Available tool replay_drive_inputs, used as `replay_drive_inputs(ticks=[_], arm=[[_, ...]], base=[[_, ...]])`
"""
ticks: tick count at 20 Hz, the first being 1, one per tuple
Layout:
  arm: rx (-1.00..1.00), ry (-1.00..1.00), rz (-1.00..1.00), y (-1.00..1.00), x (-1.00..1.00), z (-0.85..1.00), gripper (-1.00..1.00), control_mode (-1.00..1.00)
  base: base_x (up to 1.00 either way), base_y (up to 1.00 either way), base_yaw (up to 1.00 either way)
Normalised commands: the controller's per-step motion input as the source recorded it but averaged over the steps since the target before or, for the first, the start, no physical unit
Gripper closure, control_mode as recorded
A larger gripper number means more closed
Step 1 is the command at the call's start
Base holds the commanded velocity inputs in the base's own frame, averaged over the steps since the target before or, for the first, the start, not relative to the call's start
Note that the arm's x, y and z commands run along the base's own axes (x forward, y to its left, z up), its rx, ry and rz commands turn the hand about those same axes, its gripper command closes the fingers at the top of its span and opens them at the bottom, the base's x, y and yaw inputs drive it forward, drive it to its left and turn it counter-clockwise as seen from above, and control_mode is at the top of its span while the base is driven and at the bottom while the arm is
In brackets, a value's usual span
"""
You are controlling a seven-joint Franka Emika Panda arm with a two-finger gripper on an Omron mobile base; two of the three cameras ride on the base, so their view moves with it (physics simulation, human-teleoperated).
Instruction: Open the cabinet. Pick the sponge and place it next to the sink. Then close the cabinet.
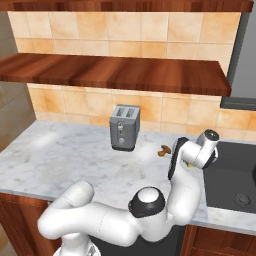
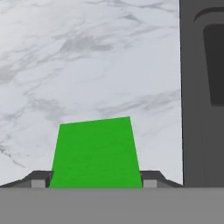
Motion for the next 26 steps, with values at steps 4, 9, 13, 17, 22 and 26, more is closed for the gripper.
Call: replay_drive_inputs(ticks=[4, 9, 13, 17, 22, 26], arm=[[0.00, 0.00, 0.00, -0.01, -0.08, -0.46, -1.00, -1.00], [0.00, 0.00, 0.00, 0.00, -0.11, -0.27, -1.00, -1.00], [0.00, 0.00, -0.01, -0.01, -0.18, -0.14, -1.00, -1.00], [0.00, -0.03, 0.00, 0.00, -0.25, 0.00, -1.00, -1.00], [-0.02, -0.14, -0.01, 0.04, -0.22, 0.21, -1.00, -1.00], [-0.11, -0.29, 0.00, 0.07, -0.23, 0.29, -1.00, -1.00]], base=[[0.00, 0.00, 0.00], [0.00, 0.00, 0.00], [0.00, 0.00, 0.00], [0.00, 0.00, 0.00], [0.00, 0.00, 0.00], [0.00, 0.00, 0.00]])
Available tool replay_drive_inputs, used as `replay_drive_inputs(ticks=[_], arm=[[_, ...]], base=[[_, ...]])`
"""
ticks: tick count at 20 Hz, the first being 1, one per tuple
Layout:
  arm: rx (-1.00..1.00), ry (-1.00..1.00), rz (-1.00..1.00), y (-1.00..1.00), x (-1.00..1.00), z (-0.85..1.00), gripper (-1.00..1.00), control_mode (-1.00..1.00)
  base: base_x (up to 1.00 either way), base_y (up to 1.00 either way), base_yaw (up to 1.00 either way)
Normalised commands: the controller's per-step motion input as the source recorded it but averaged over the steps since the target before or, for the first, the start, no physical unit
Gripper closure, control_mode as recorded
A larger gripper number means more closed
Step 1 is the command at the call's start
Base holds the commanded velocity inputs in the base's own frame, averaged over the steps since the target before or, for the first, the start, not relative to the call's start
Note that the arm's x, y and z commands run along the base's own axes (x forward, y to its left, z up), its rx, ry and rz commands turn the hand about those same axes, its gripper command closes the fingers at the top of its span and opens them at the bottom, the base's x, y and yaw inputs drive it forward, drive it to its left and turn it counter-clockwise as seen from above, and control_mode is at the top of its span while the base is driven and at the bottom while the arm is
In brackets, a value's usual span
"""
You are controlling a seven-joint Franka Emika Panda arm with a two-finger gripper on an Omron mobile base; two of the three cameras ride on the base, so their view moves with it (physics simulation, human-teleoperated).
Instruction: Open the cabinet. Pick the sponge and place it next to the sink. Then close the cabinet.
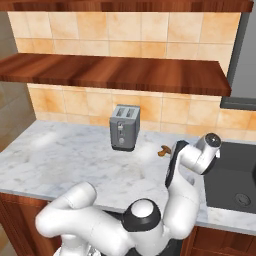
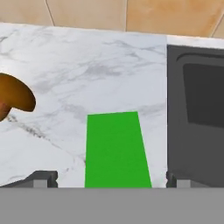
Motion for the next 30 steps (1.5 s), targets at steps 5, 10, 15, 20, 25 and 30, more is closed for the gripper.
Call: replay_drive_inputs(ticks=[5, 10, 15, 20, 25, 30], arm=[[-0.10, -0.23, 0.00, 0.17, -0.24, 0.27, -1.00, -1.00], [-0.04, 0.00, 0.00, 0.33, -0.31, 0.17, -1.00, -1.00], [-0.01, 0.13, 0.00, 0.32, -0.25, 0.32, -1.00, -1.00], [0.00, 0.15, 0.00, 0.26, -0.23, 0.45, -1.00, -1.00], [0.00, 0.07, 0.00, 0.29, -0.42, 0.29, -1.00, -1.00], [0.00, 0.04, -0.02, 0.29, -0.49, 0.22, -1.00, -1.00]], base=[[0.00, 0.00, 0.00], [0.00, 0.00, 0.00], [0.00, 0.00, 0.00], [0.00, 0.00, 0.00], [0.00, 0.00, 0.00], [0.00, 0.00, 0.00]])
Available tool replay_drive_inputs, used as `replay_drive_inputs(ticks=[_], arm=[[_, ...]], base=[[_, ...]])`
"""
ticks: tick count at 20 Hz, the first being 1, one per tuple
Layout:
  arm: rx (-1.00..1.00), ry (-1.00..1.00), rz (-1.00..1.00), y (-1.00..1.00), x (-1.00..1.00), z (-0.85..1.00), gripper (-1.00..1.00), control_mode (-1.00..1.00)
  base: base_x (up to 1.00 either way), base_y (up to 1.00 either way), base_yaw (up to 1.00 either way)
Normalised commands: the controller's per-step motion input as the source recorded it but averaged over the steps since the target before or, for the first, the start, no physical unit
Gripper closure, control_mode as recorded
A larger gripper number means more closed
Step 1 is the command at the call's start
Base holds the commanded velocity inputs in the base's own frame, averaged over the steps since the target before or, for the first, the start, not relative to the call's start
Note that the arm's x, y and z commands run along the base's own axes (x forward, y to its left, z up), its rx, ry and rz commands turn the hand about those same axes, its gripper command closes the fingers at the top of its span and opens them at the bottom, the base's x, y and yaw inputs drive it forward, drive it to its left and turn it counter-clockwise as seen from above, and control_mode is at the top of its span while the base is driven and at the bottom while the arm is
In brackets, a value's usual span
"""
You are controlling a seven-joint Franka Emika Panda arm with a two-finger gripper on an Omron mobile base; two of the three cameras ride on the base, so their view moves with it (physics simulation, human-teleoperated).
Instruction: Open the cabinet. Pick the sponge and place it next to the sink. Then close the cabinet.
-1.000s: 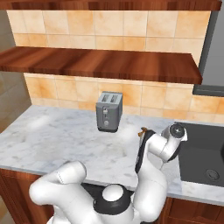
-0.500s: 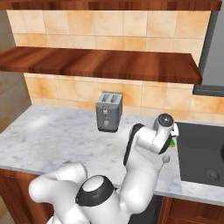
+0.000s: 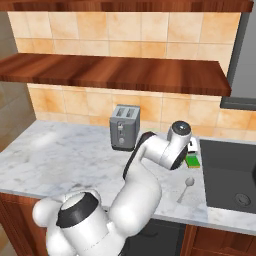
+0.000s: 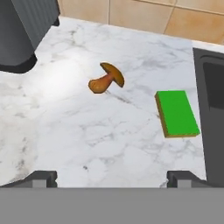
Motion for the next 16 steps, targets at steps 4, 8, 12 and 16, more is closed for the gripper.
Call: replay_drive_inputs(ticks=[4, 8, 12, 16], arm=[[0.00, 0.01, -0.08, 0.31, -0.48, 0.21, -1.00, -1.00], [0.00, 0.00, -0.07, 0.31, -0.50, 0.21, -1.00, -1.00], [0.00, 0.00, -0.04, 0.32, -0.51, 0.25, -1.00, -1.00], [0.00, 0.00, -0.03, 0.30, -0.49, 0.24, -1.00, -1.00]], base=[[0.00, 0.00, 0.00], [0.00, 0.00, 0.00], [0.00, 0.00, 0.00], [0.00, 0.00, 0.00]])
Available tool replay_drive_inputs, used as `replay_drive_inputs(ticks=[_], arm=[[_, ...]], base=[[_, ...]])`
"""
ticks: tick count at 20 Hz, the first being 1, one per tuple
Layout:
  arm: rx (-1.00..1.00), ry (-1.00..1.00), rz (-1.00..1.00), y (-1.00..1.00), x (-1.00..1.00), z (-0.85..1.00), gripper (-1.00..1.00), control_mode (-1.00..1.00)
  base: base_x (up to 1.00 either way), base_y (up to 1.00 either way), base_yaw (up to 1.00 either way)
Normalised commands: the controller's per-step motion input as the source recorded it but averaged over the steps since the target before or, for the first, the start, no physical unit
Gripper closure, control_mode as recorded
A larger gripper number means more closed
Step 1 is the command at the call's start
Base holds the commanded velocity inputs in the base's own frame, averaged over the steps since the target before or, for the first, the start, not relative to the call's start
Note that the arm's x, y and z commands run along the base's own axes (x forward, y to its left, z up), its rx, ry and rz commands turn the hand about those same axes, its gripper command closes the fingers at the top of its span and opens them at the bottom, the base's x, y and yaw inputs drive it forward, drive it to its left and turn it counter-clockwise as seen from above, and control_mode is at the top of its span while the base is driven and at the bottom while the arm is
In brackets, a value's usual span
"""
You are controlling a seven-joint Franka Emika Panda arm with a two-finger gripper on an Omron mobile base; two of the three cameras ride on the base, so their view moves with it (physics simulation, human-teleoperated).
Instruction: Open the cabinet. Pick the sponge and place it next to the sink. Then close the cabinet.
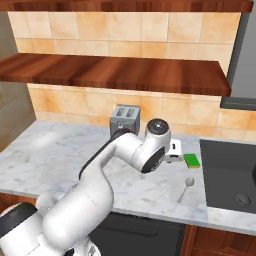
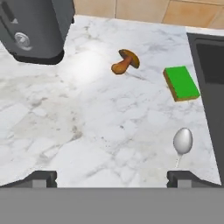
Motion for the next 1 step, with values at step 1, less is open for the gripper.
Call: replay_drive_inputs(ticks=[1], arm=[[-0.03, 0.00, 0.00, 0.31, -0.47, 0.24, -1.00, -1.00]], base=[[0.00, 0.00, 0.00]])
